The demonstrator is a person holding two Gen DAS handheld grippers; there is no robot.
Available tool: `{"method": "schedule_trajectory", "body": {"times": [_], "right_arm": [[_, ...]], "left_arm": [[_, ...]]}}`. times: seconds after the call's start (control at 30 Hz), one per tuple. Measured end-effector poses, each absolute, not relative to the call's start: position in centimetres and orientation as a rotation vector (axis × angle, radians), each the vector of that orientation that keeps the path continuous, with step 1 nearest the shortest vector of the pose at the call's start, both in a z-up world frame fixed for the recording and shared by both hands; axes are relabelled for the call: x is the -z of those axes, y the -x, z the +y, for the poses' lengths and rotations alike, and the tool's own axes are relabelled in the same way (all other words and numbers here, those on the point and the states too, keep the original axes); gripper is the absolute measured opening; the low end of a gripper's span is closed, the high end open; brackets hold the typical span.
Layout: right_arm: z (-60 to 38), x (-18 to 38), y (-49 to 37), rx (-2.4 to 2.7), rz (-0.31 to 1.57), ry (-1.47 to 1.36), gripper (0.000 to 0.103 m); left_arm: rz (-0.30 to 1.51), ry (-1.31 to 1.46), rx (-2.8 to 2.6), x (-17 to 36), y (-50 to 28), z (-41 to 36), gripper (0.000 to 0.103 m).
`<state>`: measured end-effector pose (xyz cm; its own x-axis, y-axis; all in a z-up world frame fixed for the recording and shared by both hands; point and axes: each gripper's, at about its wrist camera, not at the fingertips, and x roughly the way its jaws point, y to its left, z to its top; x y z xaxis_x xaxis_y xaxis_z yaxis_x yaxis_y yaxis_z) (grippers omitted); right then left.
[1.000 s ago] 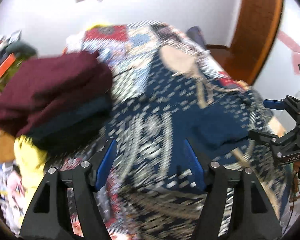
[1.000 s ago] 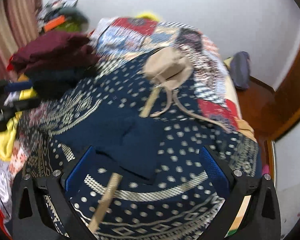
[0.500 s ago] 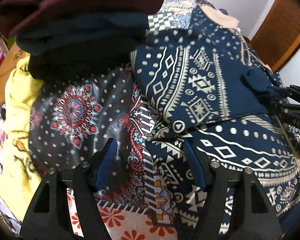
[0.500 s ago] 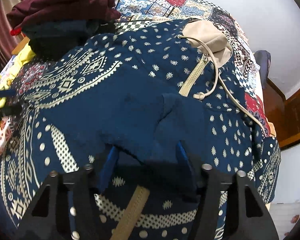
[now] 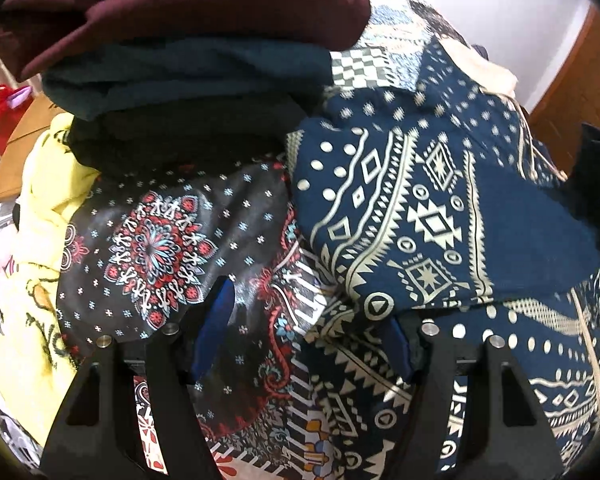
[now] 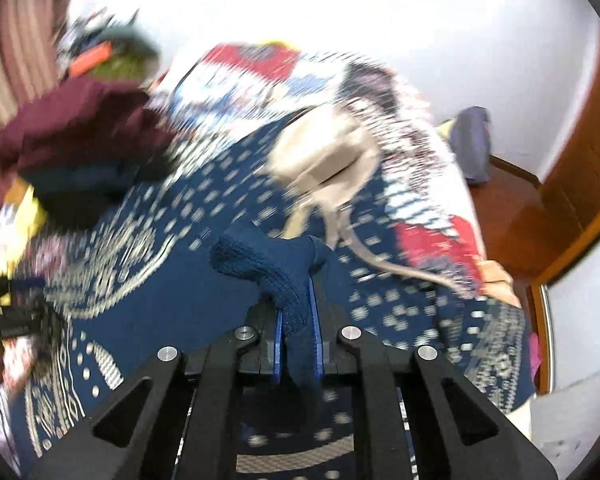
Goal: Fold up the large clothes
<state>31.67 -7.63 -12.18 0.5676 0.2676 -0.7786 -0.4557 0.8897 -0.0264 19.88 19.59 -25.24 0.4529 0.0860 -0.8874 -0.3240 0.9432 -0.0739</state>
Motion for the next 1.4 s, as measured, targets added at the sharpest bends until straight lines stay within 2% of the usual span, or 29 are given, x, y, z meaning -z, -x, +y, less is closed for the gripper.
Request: {"method": "schedule_trajectory", "body": {"times": [0.2, 0.4, 0.6, 0.7, 0.77, 0.9, 0.97, 1.2, 1.4], "right_arm": [[-12.6, 12.4, -32.4, -0.346, 0.901, 0.146, 0.009], [-16.0, 16.3, -32.3, -0.308, 1.046, 0.116, 0.009], [-18.4, 19.2, -32.1, -0.321, 1.167, 0.027, 0.010], [-18.9, 19.8, -31.8, -0.305, 1.192, 0.048, 0.016], [-19.2, 19.9, -31.6, -0.288, 1.217, 0.064, 0.027], [-20.4, 19.4, -31.3, -0.271, 1.240, 0.070, 0.029], [-21.0, 18.8, -31.3, -0.263, 1.237, 0.064, 0.033], [-23.8, 14.7, -31.2, -0.235, 1.116, -0.011, 0.040], [-26.5, 11.5, -31.7, -0.184, 1.011, -0.098, 0.056]], "left_arm": [[1.078, 0.233, -0.292, 25.4, -20.0, 19.9, 0.068], [1.094, 0.207, -0.311, 26.2, -19.9, 20.1, 0.068], [1.109, 0.186, -0.321, 27.0, -20.1, 20.1, 0.073], [1.125, 0.170, -0.305, 27.0, -19.9, 19.9, 0.073], [1.136, 0.151, -0.283, 26.7, -19.7, 19.5, 0.073], [1.117, 0.084, -0.247, 25.0, -18.4, 18.0, 0.073], [1.099, 0.059, -0.229, 23.9, -18.0, 17.4, 0.073], [0.984, 0.039, -0.199, 18.9, -18.4, 15.7, 0.073], [0.879, 0.051, -0.158, 14.9, -21.3, 13.6, 0.073]]}}
